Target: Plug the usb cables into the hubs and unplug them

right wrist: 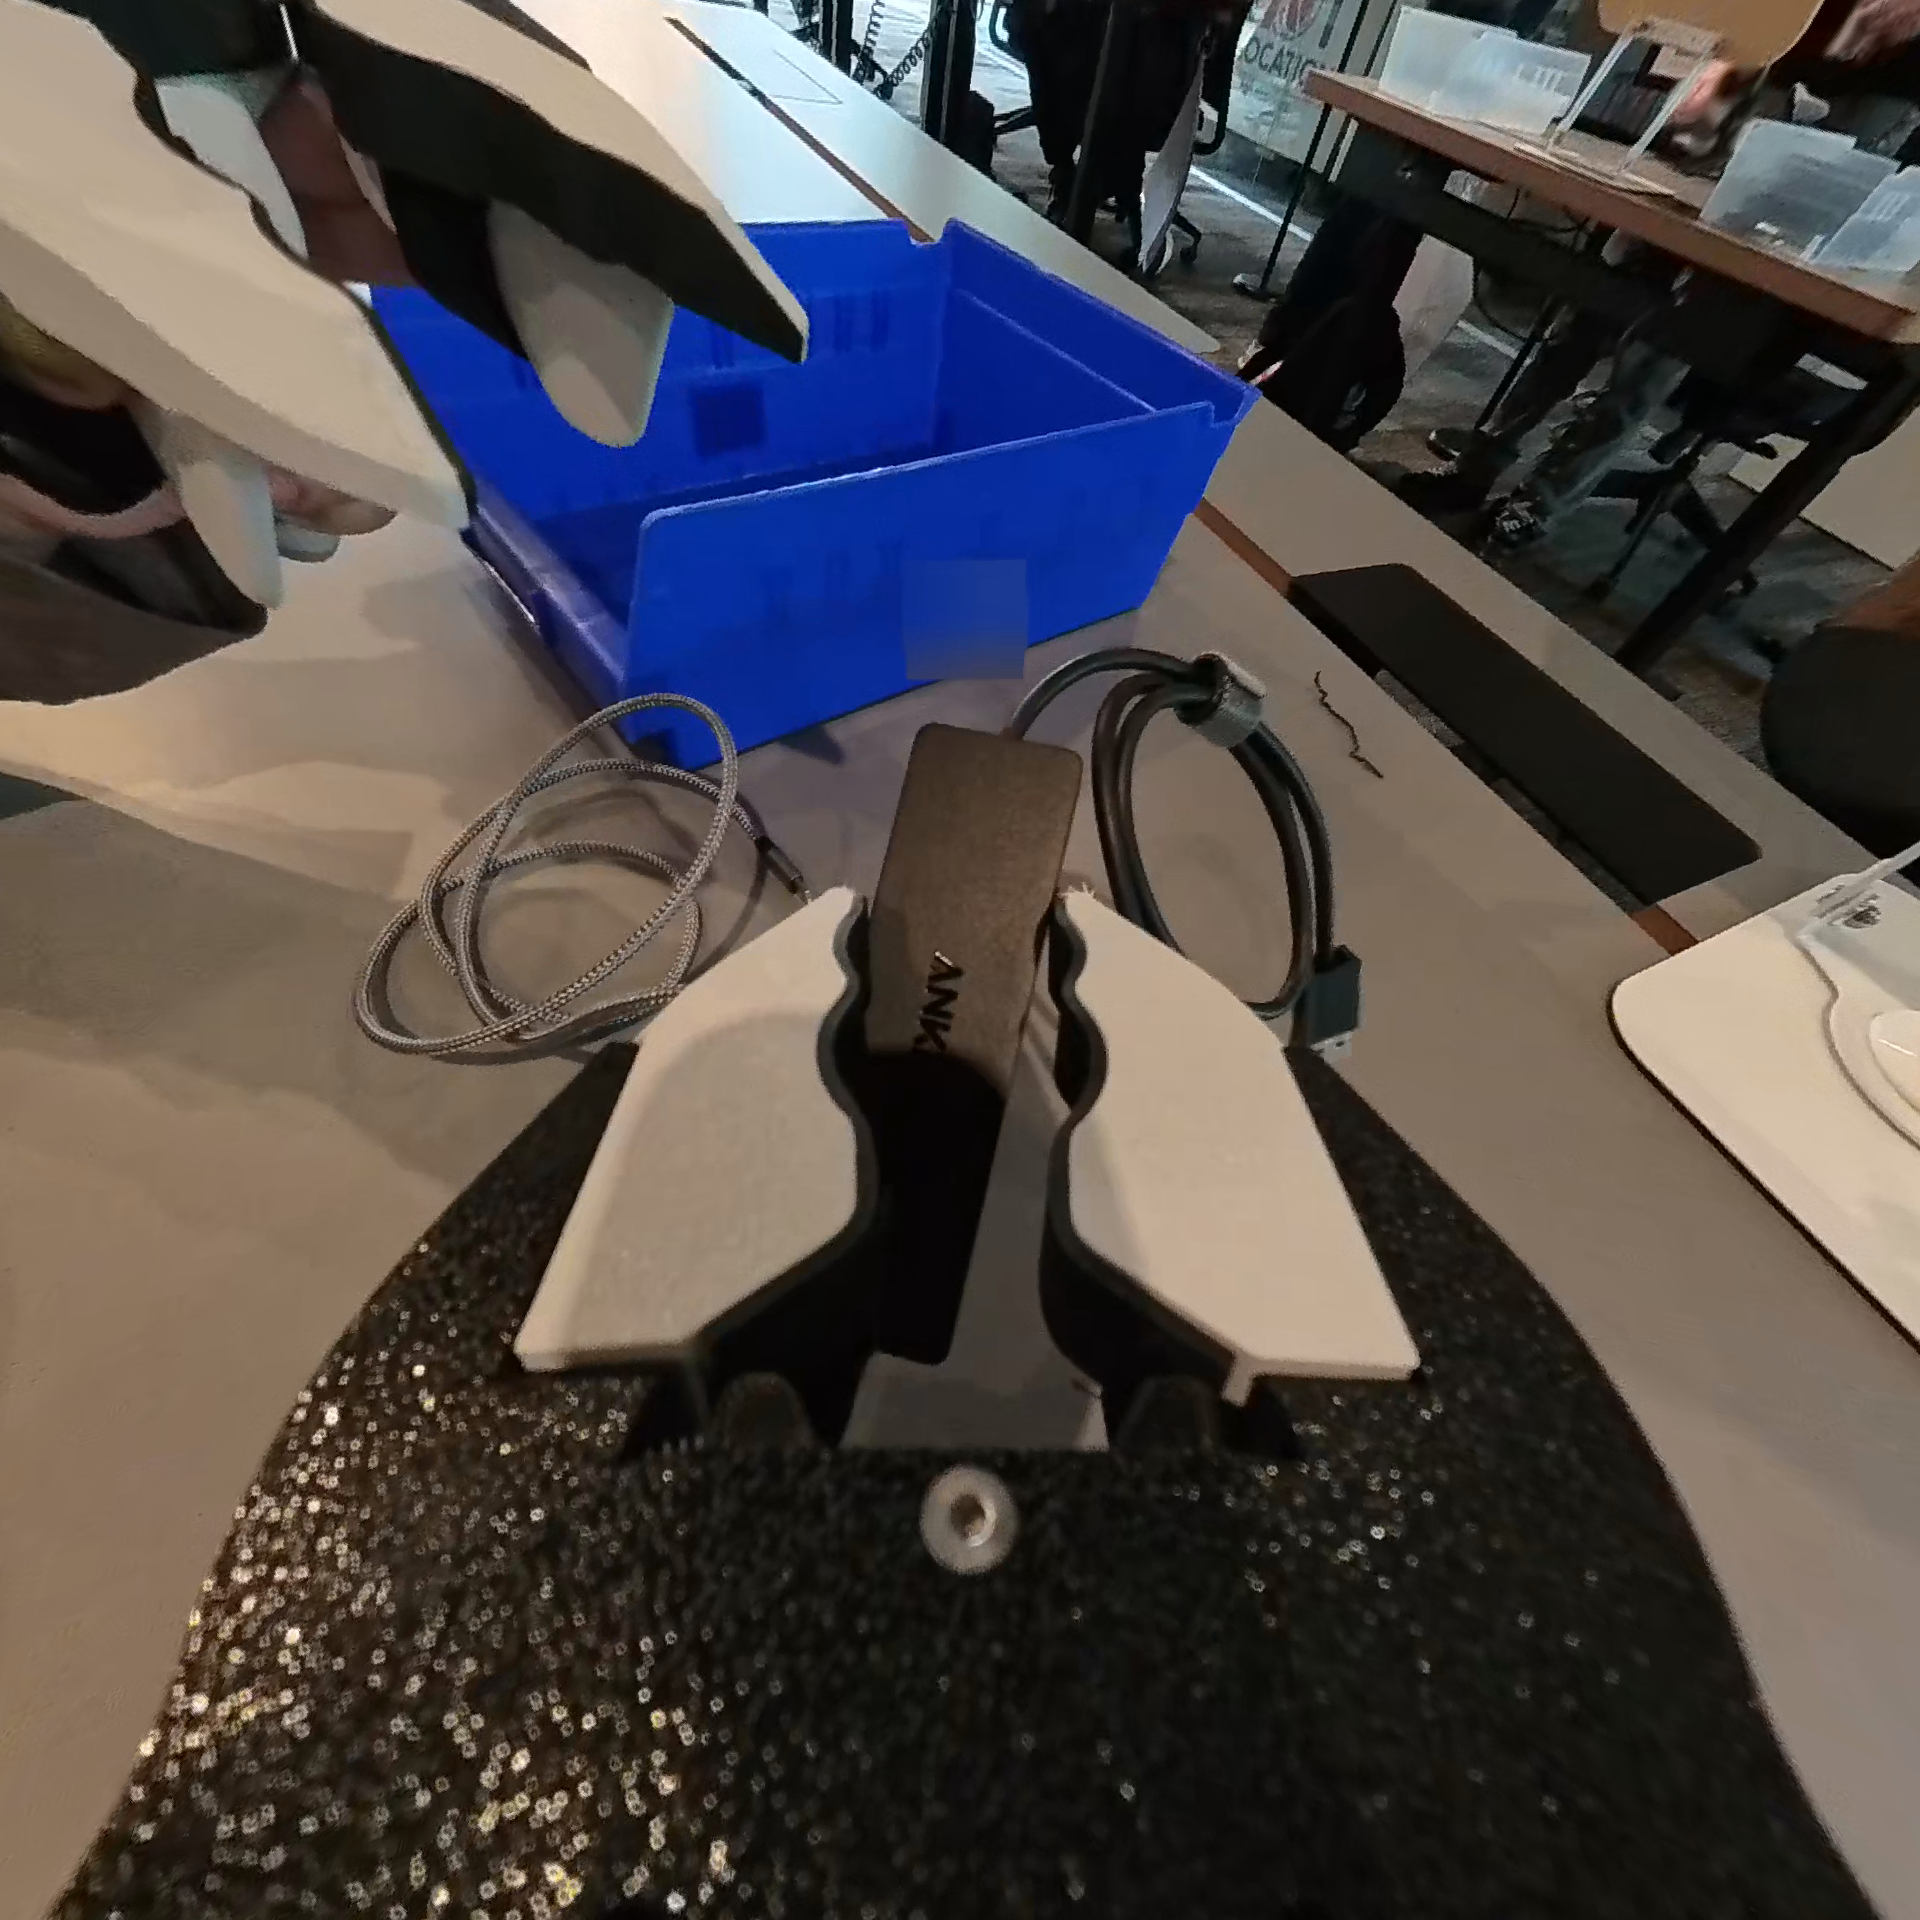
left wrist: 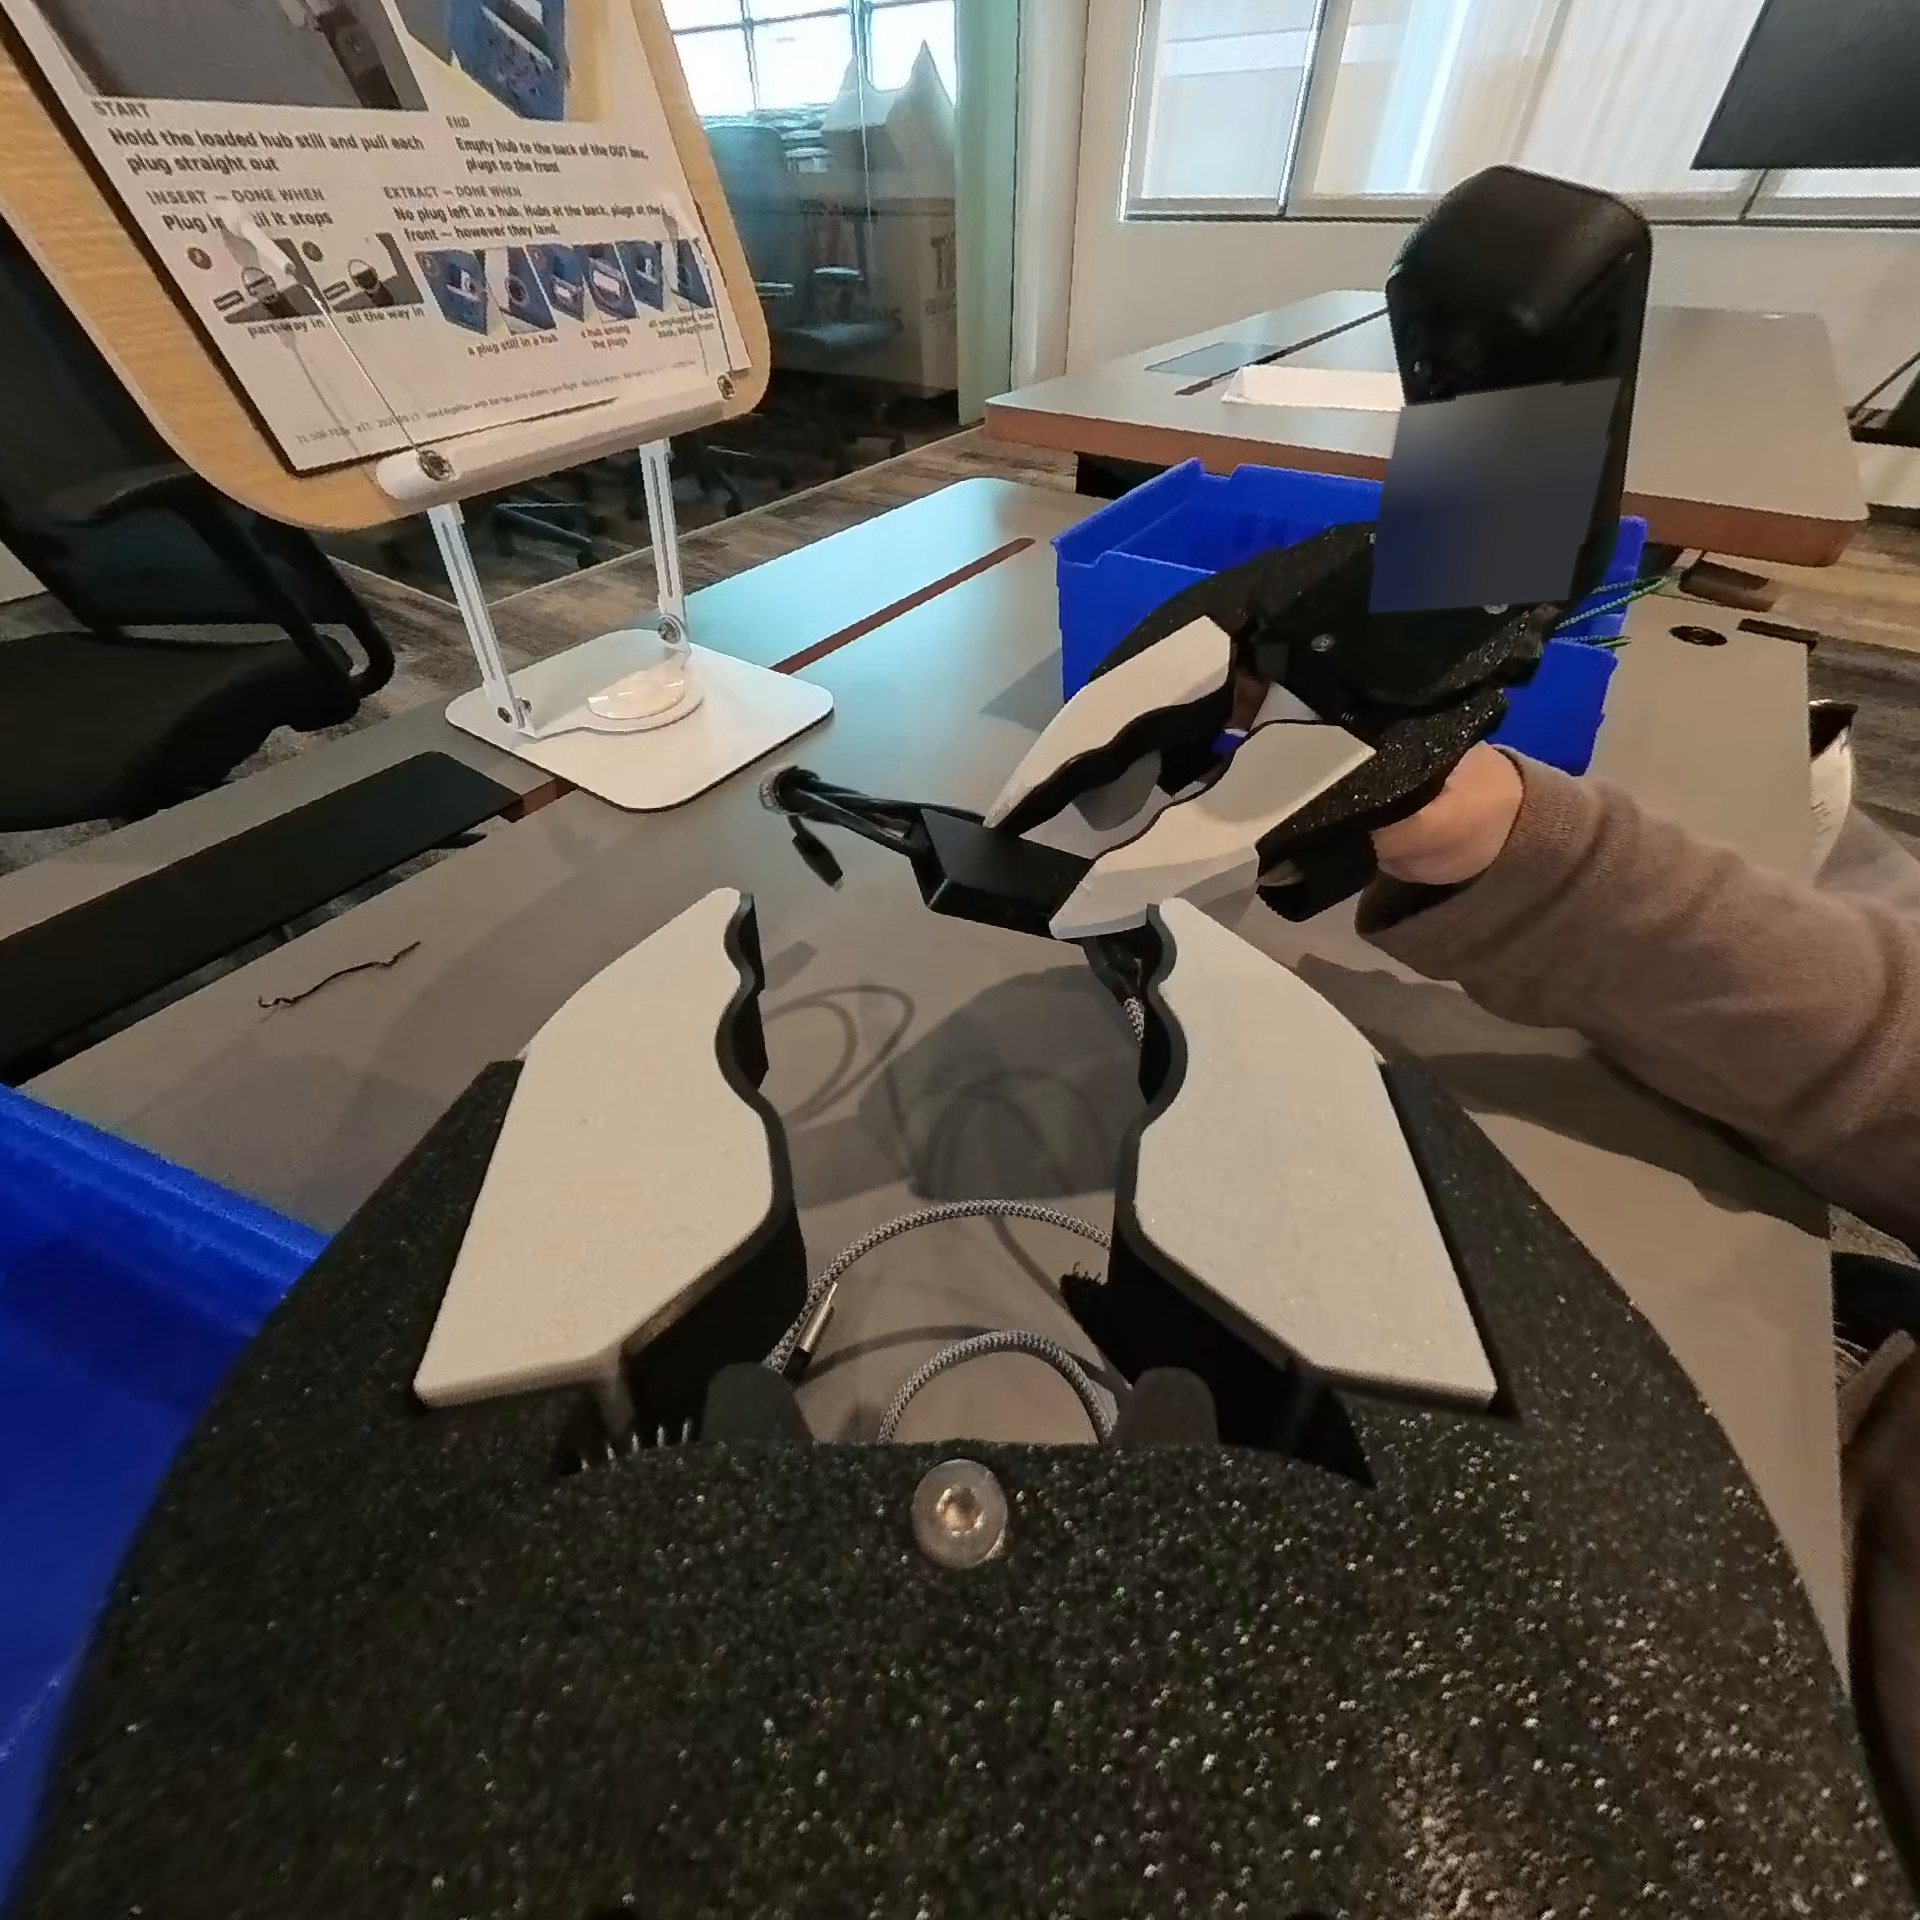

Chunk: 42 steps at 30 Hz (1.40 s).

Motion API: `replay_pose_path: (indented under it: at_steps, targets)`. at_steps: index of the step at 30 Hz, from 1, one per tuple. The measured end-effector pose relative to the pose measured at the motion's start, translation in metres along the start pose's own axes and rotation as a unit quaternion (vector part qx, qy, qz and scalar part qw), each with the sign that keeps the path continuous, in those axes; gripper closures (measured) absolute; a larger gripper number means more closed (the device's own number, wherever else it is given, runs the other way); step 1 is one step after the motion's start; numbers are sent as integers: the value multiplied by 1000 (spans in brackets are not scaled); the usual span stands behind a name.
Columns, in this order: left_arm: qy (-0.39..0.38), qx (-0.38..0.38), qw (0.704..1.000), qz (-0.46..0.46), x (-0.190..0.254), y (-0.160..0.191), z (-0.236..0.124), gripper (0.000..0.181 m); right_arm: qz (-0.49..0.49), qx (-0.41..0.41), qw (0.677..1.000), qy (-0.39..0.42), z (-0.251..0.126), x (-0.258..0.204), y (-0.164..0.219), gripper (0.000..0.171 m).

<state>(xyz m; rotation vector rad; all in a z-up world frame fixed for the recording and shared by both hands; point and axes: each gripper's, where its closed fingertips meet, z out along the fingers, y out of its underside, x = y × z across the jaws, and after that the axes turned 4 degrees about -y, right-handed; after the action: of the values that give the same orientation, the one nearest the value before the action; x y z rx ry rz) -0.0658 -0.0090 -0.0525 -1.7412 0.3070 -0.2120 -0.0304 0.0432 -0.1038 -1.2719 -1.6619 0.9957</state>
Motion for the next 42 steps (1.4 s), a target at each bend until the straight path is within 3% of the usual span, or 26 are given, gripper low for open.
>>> replay_pose_path:
  at_steps: [18,34,37,39,42]
  targets:
    - [-3,-6,1000,-1,-2,2,0,111,-8,-27,999,-28,4,-9,9,139]
    - [28,-53,998,-24,5,27,17,108,-45,-255,957,-127,17,-41,88,138]
    - [49,-61,997,-10,11,31,18,109,-37,-241,961,-132,14,-42,83,133]
    - [77,-76,994,12,21,38,20,109,-44,-201,971,-119,3,-40,64,122]
    - [130,-139,978,81,43,59,24,111,-57,-123,986,-98,-24,-37,37,121]
